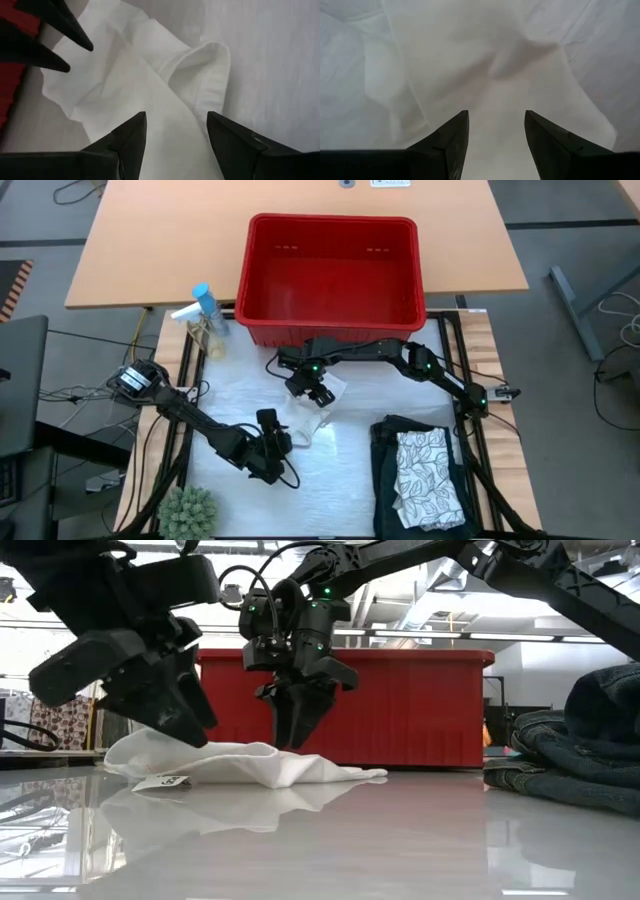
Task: Fold Laundry from Bin
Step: Fold the white boxer from the red laundry bin
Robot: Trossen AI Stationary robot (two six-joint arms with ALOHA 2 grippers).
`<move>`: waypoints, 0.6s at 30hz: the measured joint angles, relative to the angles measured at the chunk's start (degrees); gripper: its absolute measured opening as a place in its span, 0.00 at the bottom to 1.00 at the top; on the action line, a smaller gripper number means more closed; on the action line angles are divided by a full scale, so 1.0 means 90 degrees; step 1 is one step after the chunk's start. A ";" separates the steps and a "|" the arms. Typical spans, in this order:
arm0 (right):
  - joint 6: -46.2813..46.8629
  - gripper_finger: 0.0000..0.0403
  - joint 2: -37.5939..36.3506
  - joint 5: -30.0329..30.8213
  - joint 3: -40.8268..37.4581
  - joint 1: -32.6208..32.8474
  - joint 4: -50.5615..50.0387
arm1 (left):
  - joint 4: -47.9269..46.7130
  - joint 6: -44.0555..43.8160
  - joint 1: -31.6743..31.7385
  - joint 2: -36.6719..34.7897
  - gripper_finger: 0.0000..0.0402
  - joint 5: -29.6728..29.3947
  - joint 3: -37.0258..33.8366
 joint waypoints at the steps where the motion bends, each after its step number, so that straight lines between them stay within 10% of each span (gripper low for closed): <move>1: 0.0020 0.54 0.0000 0.0000 0.0000 0.0000 -0.0033 | -0.0011 -0.0017 0.0019 0.0010 0.49 0.0013 0.0002; 9: 0.0153 0.54 -0.0148 -0.0002 0.0005 -0.0051 0.0107 | -0.0114 -0.0531 0.0091 0.0104 0.42 0.0304 -0.0065; 18: 0.0153 0.49 -0.1058 0.0011 0.0015 -0.0257 0.0015 | -0.0120 -0.0707 0.0091 0.0092 0.10 0.0423 -0.0130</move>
